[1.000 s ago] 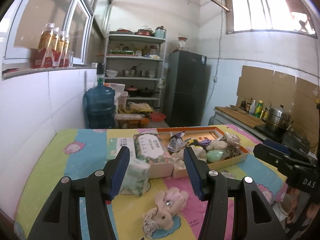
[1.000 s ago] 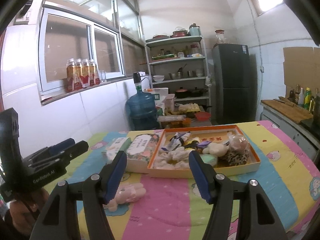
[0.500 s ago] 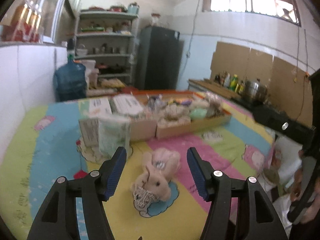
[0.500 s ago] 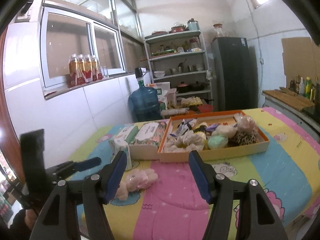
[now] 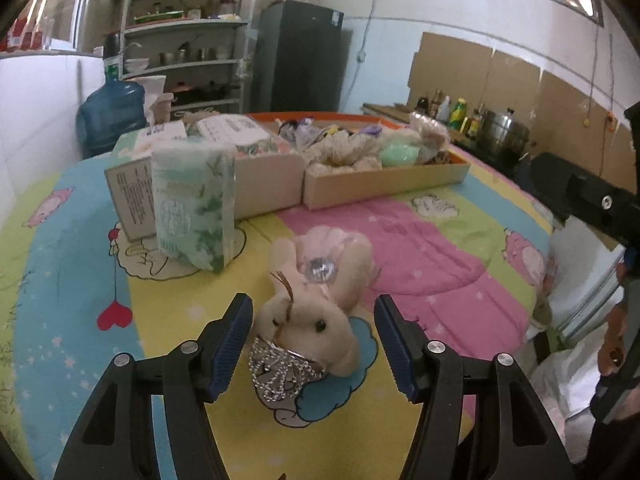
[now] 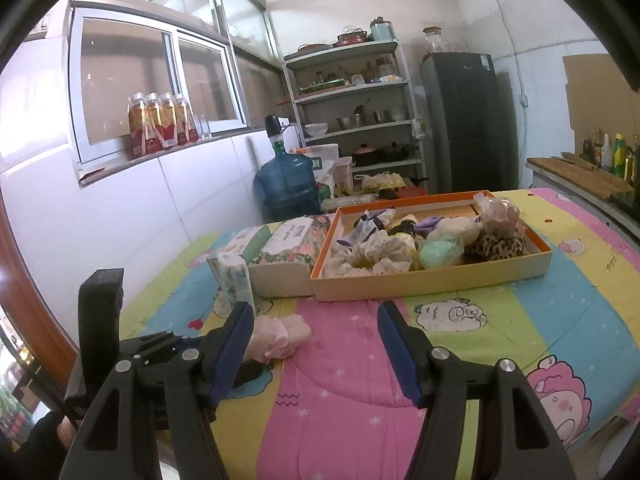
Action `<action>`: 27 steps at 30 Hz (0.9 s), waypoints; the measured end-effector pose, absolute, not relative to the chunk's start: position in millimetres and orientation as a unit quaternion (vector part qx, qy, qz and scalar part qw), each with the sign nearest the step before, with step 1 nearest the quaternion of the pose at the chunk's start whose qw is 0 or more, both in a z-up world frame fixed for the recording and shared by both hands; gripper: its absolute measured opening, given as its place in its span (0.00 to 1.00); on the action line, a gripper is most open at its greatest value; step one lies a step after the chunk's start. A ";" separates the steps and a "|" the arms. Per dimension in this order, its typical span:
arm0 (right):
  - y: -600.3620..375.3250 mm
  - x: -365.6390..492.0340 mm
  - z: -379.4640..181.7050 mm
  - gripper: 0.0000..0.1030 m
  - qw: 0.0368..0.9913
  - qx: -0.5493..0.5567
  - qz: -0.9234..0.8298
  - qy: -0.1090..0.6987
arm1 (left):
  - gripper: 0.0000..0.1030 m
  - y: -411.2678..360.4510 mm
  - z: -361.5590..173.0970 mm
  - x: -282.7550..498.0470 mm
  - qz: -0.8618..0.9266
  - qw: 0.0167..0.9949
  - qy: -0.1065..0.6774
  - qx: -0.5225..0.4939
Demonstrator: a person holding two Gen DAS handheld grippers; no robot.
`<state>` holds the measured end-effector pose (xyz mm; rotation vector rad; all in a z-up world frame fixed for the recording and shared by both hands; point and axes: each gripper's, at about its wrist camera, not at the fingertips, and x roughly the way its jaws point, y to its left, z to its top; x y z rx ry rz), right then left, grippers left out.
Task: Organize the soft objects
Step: 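Grasp the pink plush bunny with tiara with the left gripper, then hold the bunny with the left gripper while the right gripper grasps the white-green tissue pack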
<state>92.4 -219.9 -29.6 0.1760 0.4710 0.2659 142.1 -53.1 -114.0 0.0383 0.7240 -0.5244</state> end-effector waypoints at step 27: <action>-201.0 117.6 -53.4 0.62 0.933 0.123 0.199 0.273 | 0.45 3.7 -93.9 91.9 -0.190 0.947 0.251 -0.071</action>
